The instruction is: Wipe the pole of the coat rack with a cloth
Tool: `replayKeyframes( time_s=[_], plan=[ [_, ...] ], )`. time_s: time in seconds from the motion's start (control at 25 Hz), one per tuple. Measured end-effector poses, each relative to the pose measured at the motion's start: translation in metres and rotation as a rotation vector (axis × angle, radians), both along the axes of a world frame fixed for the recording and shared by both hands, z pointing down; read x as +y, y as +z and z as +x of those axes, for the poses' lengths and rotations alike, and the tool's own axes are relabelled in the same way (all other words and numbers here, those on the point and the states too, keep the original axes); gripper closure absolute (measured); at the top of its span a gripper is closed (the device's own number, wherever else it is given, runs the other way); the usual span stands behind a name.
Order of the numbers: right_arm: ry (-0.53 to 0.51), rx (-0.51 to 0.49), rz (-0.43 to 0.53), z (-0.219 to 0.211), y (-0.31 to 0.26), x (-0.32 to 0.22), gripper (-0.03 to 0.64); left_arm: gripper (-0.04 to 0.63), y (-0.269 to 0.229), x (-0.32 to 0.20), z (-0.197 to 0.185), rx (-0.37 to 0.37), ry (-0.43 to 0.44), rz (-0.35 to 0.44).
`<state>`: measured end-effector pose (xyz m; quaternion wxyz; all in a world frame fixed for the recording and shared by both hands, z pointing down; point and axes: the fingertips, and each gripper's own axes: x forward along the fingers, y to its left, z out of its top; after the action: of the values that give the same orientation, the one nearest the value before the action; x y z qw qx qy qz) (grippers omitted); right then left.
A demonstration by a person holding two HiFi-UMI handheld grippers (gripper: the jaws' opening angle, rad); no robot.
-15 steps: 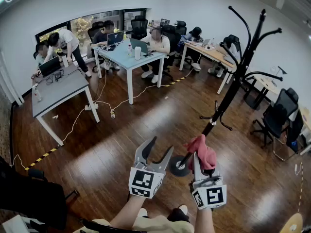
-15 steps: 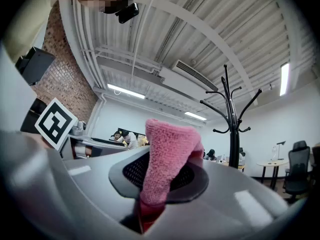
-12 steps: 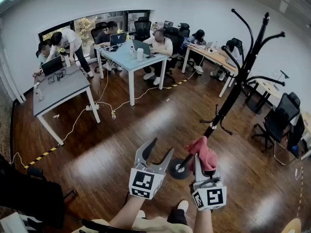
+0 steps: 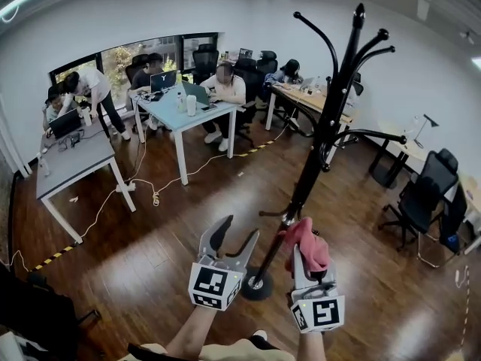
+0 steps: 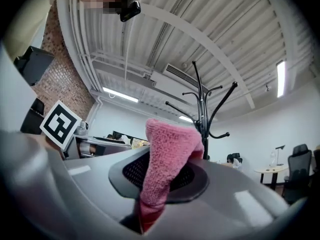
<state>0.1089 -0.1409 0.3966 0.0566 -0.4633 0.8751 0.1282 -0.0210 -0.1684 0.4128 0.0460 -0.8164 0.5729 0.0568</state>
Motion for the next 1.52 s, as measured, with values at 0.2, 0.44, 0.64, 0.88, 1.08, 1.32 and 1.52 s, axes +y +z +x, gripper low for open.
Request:
replayKeyframes(
  time_s=[0.2,0.44,0.64,0.88,1.08,1.32,1.52],
  plan=[
    [-0.101,-0.032,0.042,0.014,-0.025,-0.025,0.557,0.351,-0.035,-0.019,0.039,-0.013,-0.003,0.059],
    [-0.127,-0.03,0.172,0.02,-0.083,-0.035,0.557,0.352,-0.039,-0.042,0.028,-0.031,-0.015,0.055],
    [-0.018,0.041,0.369,0.03,-0.164,-0.042,0.557,0.357,-0.047,-0.061,0.026,-0.05,0.043,0.047],
    [0.189,0.278,0.677,0.02,-0.276,-0.044,0.557,0.359,-0.062,-0.074,0.04,-0.082,0.176,0.085],
    [0.495,0.476,0.771,0.005,-0.329,-0.096,0.557,0.359,-0.081,-0.078,0.037,-0.077,0.229,0.128],
    [0.679,0.559,0.79,0.029,-0.364,-0.13,0.56,0.359,-0.08,-0.088,0.015,-0.079,0.224,0.126],
    [0.707,0.628,0.761,0.027,-0.367,-0.147,0.56,0.359,-0.075,-0.102,0.012,-0.071,0.241,0.107]
  ],
)
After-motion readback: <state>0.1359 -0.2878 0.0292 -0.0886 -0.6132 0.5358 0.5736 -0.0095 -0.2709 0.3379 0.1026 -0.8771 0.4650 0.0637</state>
